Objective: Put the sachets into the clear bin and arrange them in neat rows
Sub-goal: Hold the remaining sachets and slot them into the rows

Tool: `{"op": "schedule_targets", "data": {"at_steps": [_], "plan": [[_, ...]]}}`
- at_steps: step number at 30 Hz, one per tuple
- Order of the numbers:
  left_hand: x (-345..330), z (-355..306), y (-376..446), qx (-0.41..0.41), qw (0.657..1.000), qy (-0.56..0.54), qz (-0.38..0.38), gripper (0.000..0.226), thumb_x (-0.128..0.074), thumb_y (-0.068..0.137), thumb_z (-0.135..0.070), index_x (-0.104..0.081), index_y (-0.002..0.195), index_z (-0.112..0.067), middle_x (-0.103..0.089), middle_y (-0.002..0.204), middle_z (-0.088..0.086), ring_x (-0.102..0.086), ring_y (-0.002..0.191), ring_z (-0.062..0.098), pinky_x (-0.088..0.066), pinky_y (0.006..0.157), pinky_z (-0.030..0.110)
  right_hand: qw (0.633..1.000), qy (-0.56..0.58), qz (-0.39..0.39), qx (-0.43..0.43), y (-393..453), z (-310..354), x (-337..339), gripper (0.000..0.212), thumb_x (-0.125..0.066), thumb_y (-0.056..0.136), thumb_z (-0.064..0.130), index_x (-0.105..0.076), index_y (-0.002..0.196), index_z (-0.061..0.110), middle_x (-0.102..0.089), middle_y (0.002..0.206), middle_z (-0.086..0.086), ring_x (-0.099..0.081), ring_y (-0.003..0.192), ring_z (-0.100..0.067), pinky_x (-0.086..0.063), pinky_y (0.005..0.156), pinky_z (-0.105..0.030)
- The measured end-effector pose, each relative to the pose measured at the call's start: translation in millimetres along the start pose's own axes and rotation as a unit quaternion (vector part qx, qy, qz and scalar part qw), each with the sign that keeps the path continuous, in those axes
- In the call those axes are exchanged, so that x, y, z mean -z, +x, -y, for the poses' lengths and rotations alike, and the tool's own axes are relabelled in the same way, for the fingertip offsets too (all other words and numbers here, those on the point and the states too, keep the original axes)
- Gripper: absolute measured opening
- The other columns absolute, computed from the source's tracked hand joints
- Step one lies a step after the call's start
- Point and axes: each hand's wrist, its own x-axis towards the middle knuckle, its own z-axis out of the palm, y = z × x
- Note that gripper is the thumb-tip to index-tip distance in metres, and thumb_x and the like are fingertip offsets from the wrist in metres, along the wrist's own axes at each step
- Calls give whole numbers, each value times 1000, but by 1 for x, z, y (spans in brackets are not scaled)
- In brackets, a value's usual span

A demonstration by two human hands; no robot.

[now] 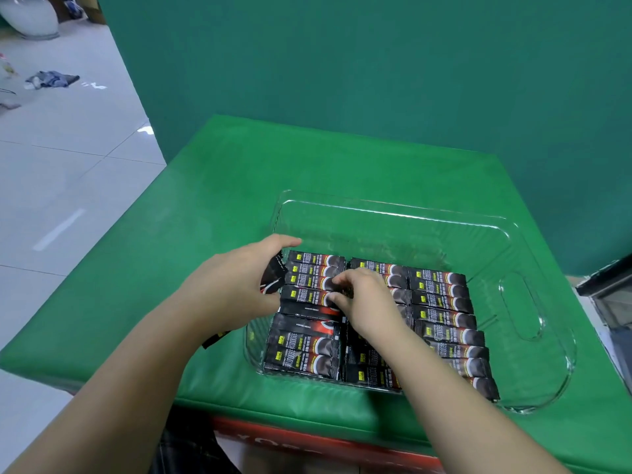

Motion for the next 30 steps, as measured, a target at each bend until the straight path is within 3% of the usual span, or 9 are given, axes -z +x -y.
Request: {"op": "schedule_targets", "data": {"at_steps": [3, 9, 12, 14, 16, 20, 22, 26, 30], "plan": [[-1, 1, 0, -2, 1000, -1, -4, 73, -60, 82, -22, -25, 139, -50, -52, 70, -15, -48, 58, 4, -35, 51, 24, 996, -75, 5, 51, 0, 1, -2, 34, -66, 86, 32, -63, 119, 21, -57, 117, 1, -42, 112, -19, -36, 97, -32], [-1, 2, 0, 2, 1000, -8, 2, 74, -61, 81, -23, -23, 139, -51, -54, 71, -11, -50, 60, 7, -39, 53, 25, 983, -156, -2, 102, 4, 7, -7, 15, -61, 89, 24, -68, 100, 16, -61, 103, -1, -47, 100, -22, -38, 78, -32], [-1, 2, 0, 6, 1000, -4, 3, 78, -62, 80, -22, -21, 140, -52, -54, 71, -11, -50, 59, 8, -40, 54, 27, 983, -149, 21, 109, 6, 11, -8, 21, -60, 91, 25, -67, 109, 18, -63, 111, 0, -46, 103, -20, -39, 84, -32], [-1, 1, 1, 10, 1000, -3, 4, 79, -62, 80, -22, -19, 140, -51, -54, 69, -11, -49, 58, 9, -39, 53, 28, 989, -90, 15, 114, 1, 18, -3, 22, -61, 91, 28, -66, 110, 19, -63, 110, 2, -46, 100, -17, -39, 86, -31], [-1, 1, 1, 12, 1000, 0, 5, 80, -63, 80, -23, -19, 140, -51, -53, 68, -9, -49, 58, 10, -39, 54, 29, 992, 51, -13, 115, -8, 32, 8, 17, -63, 89, 28, -68, 104, 21, -63, 98, 10, -45, 93, -10, -39, 83, -27], [-3, 3, 1, 5, 1000, -12, -2, 80, -63, 75, -25, -22, 139, -50, -58, 85, -12, -56, 75, 15, -48, 67, 32, 942, 317, 12, 115, -28, 68, 33, 12, -68, 85, 20, -64, 87, 31, -61, 78, 16, -51, 71, -4, -42, 70, -15], [-3, 3, 1, 3, 1000, -12, -8, 78, -62, 75, -25, -24, 139, -49, -55, 90, -13, -53, 80, 18, -45, 68, 30, 934, 335, 55, 108, -31, 76, 36, 14, -70, 84, 17, -62, 86, 28, -58, 71, 15, -45, 62, 0, -39, 64, -11], [-2, 2, 0, 7, 1000, -5, -9, 77, -61, 76, -25, -24, 138, -50, -48, 76, -17, -51, 73, 14, -41, 63, 29, 949, 292, 81, 88, -27, 74, 31, 23, -70, 84, 20, -55, 72, 33, -44, 59, 11, -37, 54, -3, -32, 53, -17], [-3, 4, 1, -3, 1000, -11, -3, 75, -66, 80, -30, -25, 140, -48, -53, 87, -14, -50, 74, 13, -41, 68, 29, 951, 281, 58, 114, -25, 72, 27, 28, -68, 85, 16, -53, 69, 33, -47, 70, 12, -40, 61, -2, -33, 59, -12]]}}
